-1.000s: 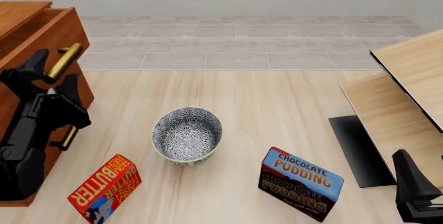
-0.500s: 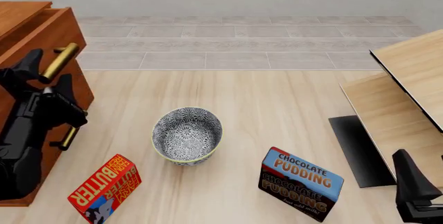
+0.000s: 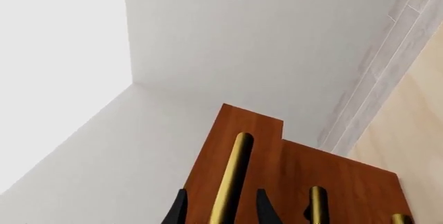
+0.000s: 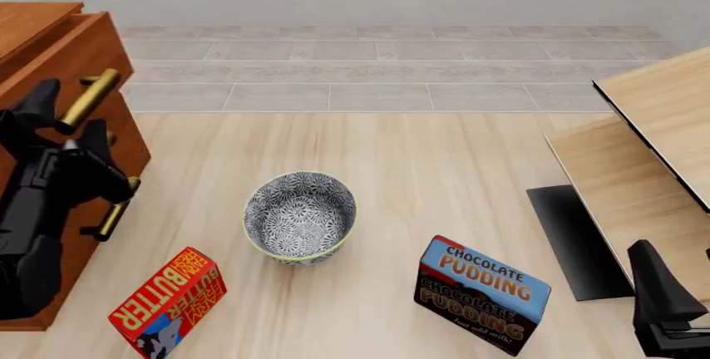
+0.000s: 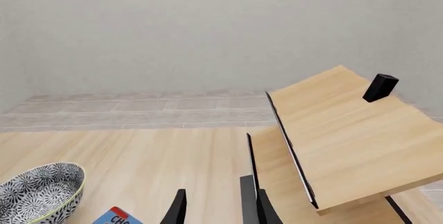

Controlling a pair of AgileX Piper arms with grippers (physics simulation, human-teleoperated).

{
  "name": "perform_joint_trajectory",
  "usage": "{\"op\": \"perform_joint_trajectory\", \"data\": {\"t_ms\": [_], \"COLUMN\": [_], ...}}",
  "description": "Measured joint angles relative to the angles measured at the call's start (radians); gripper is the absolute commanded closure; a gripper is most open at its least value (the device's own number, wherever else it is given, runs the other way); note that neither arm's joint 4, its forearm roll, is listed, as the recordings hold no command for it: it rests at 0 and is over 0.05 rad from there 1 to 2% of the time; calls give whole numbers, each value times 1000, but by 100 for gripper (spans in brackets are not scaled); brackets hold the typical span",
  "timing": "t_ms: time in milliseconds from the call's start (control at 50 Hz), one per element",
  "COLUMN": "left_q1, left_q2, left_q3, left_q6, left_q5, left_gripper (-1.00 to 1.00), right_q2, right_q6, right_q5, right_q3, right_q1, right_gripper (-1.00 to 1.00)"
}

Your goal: Close the top drawer of the cabinet.

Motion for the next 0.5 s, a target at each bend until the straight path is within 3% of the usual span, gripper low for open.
{"op": "perform_joint_trajectory", "data": {"t_ms": [500], "left_q1": [34], "left_q2": [10], "left_q3": [-11], "left_q6": [10], "left_q5": [0], "left_gripper": [-100], "right_q2": [0], "right_q6": [-2], "right_q5": [-2], "right_q3": [3], "right_q1": [-1], "right_gripper": [-100]}}
